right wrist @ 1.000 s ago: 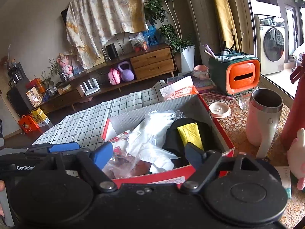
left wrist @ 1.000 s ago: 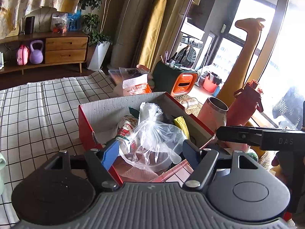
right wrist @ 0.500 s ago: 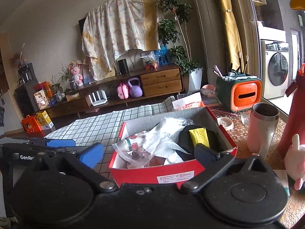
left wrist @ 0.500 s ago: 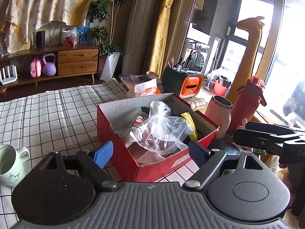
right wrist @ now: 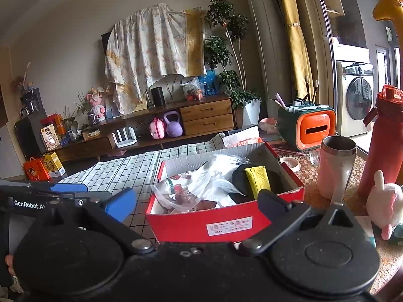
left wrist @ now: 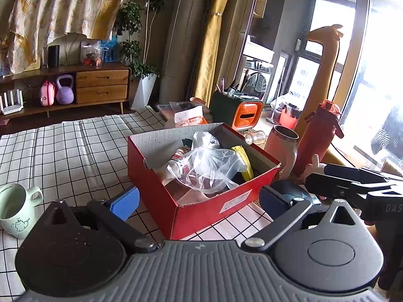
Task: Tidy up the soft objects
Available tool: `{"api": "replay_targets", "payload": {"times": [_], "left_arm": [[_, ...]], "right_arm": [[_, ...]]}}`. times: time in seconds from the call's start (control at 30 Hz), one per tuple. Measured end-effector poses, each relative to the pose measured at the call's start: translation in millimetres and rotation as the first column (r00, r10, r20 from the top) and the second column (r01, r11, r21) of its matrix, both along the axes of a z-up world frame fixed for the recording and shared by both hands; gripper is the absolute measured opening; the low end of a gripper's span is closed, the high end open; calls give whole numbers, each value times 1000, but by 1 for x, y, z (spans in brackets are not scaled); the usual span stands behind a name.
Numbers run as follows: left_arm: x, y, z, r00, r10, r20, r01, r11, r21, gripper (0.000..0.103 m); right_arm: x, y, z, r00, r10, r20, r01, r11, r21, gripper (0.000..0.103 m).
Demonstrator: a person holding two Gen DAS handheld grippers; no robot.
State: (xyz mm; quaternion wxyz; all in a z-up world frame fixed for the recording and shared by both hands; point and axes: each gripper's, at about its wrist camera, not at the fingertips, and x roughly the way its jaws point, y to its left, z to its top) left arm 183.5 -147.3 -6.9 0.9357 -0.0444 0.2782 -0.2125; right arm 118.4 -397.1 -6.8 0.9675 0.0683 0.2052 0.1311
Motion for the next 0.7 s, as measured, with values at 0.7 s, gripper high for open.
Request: {"api": "replay_targets", "payload": {"times": [0.7], "left_arm": [[-41,7,-7,1000,26,15,-26,1000,9,102]], "right_arm": [[-21,23,-12,1000,-28,-4,28,999,-30,103]]}}
